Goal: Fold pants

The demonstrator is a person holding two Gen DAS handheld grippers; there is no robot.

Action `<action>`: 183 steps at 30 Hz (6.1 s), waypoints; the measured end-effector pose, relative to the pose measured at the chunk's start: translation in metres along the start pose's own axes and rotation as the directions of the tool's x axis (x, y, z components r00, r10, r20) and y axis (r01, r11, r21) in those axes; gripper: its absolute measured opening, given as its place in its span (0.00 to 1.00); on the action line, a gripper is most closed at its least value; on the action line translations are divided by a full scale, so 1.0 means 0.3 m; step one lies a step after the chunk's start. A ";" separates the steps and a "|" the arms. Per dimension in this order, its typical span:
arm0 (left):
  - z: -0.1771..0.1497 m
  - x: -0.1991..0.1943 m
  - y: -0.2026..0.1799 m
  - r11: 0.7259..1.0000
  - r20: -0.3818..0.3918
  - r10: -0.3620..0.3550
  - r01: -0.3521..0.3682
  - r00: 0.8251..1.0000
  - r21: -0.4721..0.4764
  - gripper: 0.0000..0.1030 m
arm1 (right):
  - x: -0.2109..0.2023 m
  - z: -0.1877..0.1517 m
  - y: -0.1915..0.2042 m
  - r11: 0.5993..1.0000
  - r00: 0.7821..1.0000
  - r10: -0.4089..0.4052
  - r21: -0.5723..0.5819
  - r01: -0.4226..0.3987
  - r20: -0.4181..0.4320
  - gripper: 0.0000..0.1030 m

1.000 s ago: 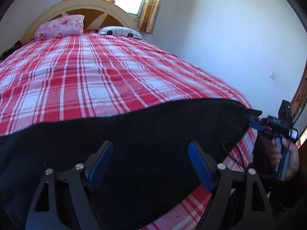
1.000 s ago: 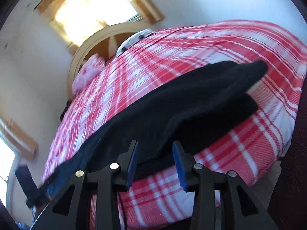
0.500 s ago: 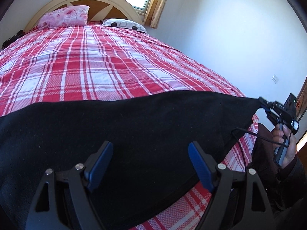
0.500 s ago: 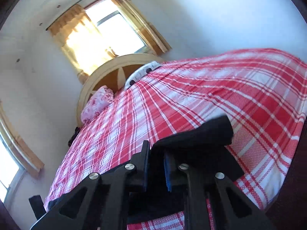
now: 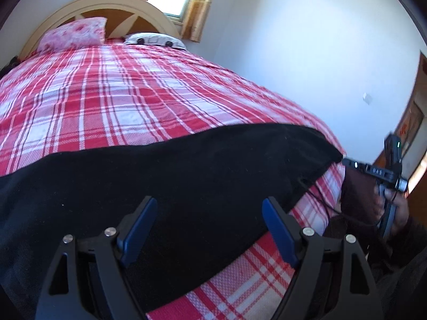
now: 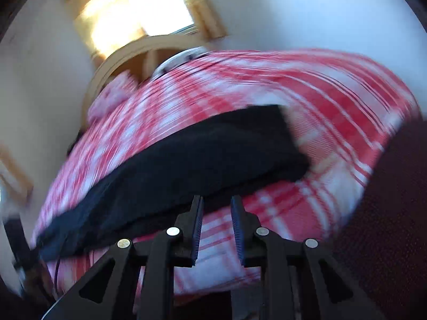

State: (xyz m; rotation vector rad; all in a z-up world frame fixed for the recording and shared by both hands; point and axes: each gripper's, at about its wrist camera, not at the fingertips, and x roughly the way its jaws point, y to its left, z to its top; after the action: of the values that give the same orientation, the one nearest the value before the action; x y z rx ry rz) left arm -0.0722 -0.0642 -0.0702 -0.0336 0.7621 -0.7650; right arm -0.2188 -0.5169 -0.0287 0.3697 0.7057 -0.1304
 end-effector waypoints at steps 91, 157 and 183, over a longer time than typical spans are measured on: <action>-0.003 0.191 -0.233 0.951 -0.159 0.058 -0.006 0.986 0.310 0.67 | 0.027 -0.222 -0.001 0.961 0.950 0.251 0.162 -0.222 -0.185 0.05; 0.067 0.137 -0.202 0.953 -0.112 -0.011 0.044 0.994 0.299 0.69 | -0.019 0.170 -0.111 0.990 0.991 0.037 0.127 -0.054 0.128 0.74; 0.011 0.200 -0.182 0.953 -0.206 -0.020 0.081 0.978 0.292 0.83 | 0.167 0.405 -0.237 0.993 0.997 0.074 0.091 -0.076 0.031 0.06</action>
State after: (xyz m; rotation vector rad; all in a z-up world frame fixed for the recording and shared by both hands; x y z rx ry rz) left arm -0.0754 -0.1433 -0.0886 0.3033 0.8316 -0.9362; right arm -0.1240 -0.6280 0.0031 0.4815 0.6586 -0.0971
